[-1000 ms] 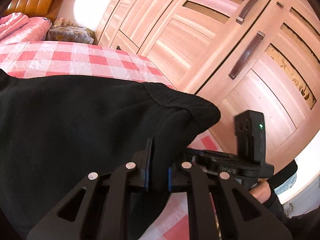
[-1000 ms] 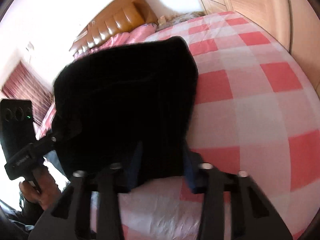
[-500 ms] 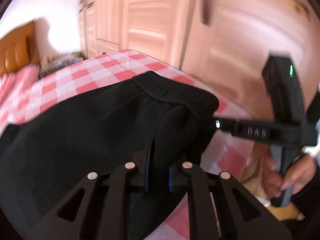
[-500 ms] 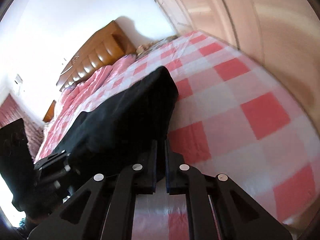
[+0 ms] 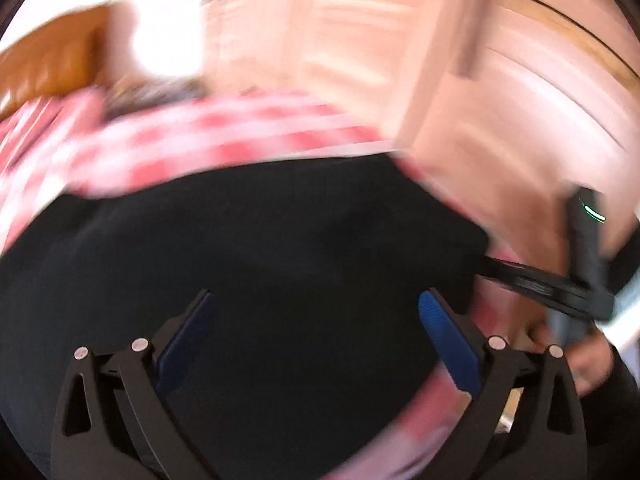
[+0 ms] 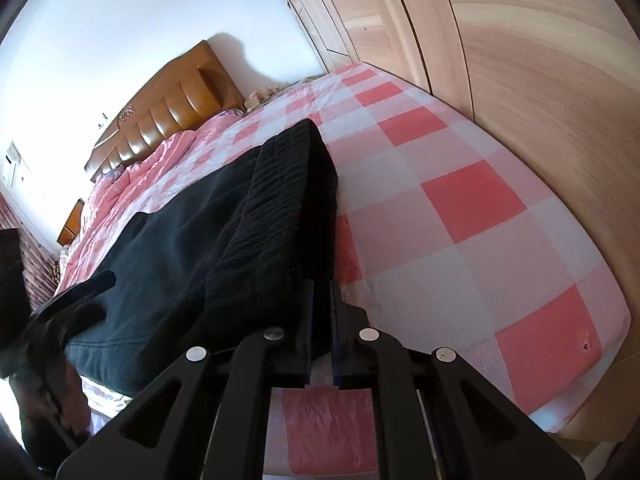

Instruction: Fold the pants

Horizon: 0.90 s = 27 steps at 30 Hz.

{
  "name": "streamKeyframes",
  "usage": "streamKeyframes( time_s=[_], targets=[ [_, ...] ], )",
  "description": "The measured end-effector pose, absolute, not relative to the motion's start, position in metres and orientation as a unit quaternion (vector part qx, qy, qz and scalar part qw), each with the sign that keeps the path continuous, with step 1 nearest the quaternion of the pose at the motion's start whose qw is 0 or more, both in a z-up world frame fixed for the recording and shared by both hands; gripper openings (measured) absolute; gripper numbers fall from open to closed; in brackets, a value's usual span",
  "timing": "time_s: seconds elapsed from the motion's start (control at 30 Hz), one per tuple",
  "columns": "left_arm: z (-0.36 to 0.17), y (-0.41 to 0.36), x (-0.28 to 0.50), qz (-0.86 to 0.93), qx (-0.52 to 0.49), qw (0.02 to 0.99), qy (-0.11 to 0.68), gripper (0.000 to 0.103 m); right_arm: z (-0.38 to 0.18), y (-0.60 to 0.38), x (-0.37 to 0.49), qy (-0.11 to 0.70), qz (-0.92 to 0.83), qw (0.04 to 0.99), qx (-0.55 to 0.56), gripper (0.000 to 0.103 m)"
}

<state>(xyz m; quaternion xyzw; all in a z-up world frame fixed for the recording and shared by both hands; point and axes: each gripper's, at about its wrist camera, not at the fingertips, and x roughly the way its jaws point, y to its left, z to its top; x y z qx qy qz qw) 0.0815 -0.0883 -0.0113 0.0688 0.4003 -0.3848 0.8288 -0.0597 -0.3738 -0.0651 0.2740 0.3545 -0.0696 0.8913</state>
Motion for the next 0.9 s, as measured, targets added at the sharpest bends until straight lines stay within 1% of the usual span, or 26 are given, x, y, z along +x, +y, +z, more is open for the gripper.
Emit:
streamKeyframes(
  time_s=[0.03,0.07,0.1,0.13,0.3,0.37,0.4,0.43,0.5,0.57,0.6,0.63,0.67,0.7,0.77,0.83,0.87,0.9],
  targets=[
    [-0.020,-0.081,0.093,-0.361,0.070,0.832,0.416,0.093,-0.064,-0.373,-0.060,0.354,-0.070,0.891,0.274,0.006],
    [-0.032,-0.071,0.105,-0.336,0.072,0.835,0.431,0.091,-0.064,-0.373,-0.062,0.354,-0.070,0.891,0.274,0.006],
    [-0.040,-0.063,0.110,-0.321,0.078,0.838,0.434,0.086,-0.064,-0.373,-0.063,0.354,-0.071,0.891,0.273,0.006],
    [-0.043,-0.055,0.109,-0.321,0.089,0.848,0.413,0.084,-0.065,-0.373,-0.063,0.354,-0.072,0.892,0.274,0.006],
    [-0.042,-0.053,0.108,-0.292,0.109,0.855,0.416,0.083,-0.066,-0.373,-0.064,0.356,-0.074,0.889,0.278,0.007],
    [-0.027,-0.048,0.095,-0.313,0.072,0.851,0.415,0.084,-0.057,-0.370,-0.066,0.361,-0.071,0.894,0.254,0.008],
    [-0.020,-0.048,0.085,-0.334,0.061,0.849,0.404,0.087,-0.050,-0.368,-0.069,0.362,-0.084,0.899,0.233,0.009],
    [-0.014,-0.048,0.075,-0.345,0.061,0.851,0.392,0.092,-0.038,-0.366,-0.078,0.359,-0.116,0.904,0.199,0.012],
    [-0.006,-0.059,0.054,-0.351,0.098,0.860,0.358,0.094,-0.019,-0.366,-0.092,0.339,-0.159,0.912,0.169,0.034],
    [-0.009,-0.070,0.041,-0.345,0.139,0.866,0.335,0.094,0.004,-0.361,-0.108,0.293,-0.165,0.930,0.149,0.043],
    [-0.013,-0.073,0.038,-0.341,0.154,0.866,0.332,0.095,0.012,-0.357,-0.109,0.283,-0.152,0.936,0.144,0.045],
    [-0.019,-0.077,0.038,-0.337,0.164,0.865,0.334,0.095,0.017,-0.350,-0.106,0.277,-0.133,0.942,0.139,0.050],
    [-0.028,-0.079,0.040,-0.332,0.169,0.862,0.344,0.095,0.019,-0.341,-0.100,0.274,-0.105,0.947,0.133,0.058],
    [-0.034,-0.079,0.038,-0.332,0.169,0.859,0.352,0.095,0.017,-0.329,-0.092,0.278,-0.075,0.950,0.123,0.064],
    [-0.044,-0.075,0.036,-0.335,0.160,0.855,0.362,0.095,0.000,-0.309,-0.076,0.304,-0.047,0.946,0.099,0.064],
    [-0.050,-0.066,0.036,-0.340,0.139,0.852,0.372,0.097,-0.039,-0.292,-0.058,0.368,-0.019,0.925,0.087,0.065],
    [-0.051,-0.063,0.035,-0.343,0.136,0.850,0.376,0.097,-0.048,-0.284,-0.059,0.367,-0.038,0.928,0.054,0.067],
    [-0.052,-0.061,0.032,-0.346,0.138,0.849,0.375,0.097,-0.050,-0.274,-0.063,0.356,-0.046,0.933,0.007,0.067]
  ],
)
